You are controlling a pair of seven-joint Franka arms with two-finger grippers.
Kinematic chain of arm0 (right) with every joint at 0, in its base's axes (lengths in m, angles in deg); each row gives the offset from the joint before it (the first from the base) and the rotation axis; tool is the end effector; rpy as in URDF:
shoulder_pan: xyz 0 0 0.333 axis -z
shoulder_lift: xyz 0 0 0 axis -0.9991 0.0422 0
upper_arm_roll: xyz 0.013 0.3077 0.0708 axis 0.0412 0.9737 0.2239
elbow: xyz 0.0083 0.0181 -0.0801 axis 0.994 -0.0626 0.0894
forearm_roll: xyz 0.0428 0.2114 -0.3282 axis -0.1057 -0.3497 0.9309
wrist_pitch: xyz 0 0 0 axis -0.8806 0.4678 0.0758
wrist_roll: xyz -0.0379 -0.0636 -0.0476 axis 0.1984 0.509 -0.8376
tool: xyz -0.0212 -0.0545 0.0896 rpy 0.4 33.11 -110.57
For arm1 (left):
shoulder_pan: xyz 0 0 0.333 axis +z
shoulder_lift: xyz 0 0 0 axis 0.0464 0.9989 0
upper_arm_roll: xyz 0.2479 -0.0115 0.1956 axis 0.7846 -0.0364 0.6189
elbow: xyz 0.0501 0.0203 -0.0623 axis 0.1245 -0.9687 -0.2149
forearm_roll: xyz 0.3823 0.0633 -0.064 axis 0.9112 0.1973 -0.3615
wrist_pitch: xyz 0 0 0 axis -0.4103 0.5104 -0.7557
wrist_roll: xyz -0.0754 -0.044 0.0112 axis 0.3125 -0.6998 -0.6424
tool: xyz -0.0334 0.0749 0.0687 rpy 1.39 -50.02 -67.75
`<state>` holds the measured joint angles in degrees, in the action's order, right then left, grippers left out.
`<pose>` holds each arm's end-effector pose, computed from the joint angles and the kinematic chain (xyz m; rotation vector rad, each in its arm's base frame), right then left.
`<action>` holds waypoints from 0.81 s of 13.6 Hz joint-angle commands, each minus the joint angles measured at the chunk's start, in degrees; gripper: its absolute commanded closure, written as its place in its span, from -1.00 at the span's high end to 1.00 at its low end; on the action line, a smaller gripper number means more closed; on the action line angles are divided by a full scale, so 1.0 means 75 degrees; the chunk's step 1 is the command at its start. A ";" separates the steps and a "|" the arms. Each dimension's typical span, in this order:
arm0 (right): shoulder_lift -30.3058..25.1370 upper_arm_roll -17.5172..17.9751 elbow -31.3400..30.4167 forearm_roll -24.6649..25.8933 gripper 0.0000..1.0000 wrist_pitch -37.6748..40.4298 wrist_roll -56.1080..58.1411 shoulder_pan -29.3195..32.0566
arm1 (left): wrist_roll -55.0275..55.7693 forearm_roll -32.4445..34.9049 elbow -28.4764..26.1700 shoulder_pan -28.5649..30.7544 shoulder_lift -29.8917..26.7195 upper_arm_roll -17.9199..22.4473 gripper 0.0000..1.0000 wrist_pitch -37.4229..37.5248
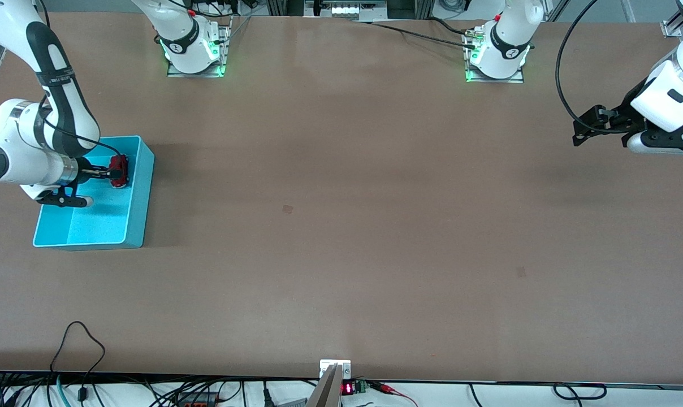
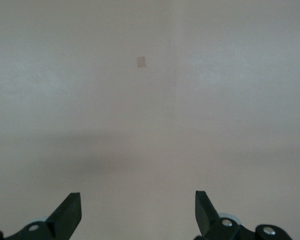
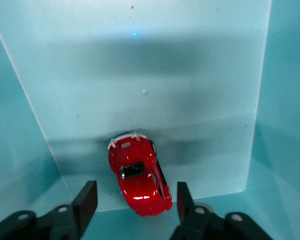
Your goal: Wind red beetle toy and store in blue box
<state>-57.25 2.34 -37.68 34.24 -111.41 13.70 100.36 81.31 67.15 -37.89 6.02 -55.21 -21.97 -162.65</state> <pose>0.5288 -0.1546 0.2363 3.0334 -0.1354 -0.4642 0.5397 -0.0279 0.5907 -3.1404 0.0173 0.0164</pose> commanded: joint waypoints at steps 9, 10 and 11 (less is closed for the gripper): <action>-0.1130 0.0529 0.2345 -0.0015 1.00 0.2343 0.0020 -0.0087 | 0.0041 -0.0040 0.0113 -0.0027 -0.0068 -0.0113 1.00 0.0174; -0.1199 0.0681 0.2755 -0.0015 1.00 0.2906 -0.0027 -0.0087 | 0.0030 -0.0040 0.0113 -0.0027 -0.0068 -0.0113 1.00 0.0174; -0.1281 0.0764 0.3061 -0.0166 1.00 0.3376 -0.0039 -0.0099 | 0.0041 -0.0040 0.0102 -0.0027 -0.0080 -0.0124 1.00 0.0174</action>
<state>-66.33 6.75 -19.68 34.07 -92.58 13.82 99.73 81.31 67.15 -37.75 5.99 -55.21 -22.80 -162.59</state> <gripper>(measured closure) 0.000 0.000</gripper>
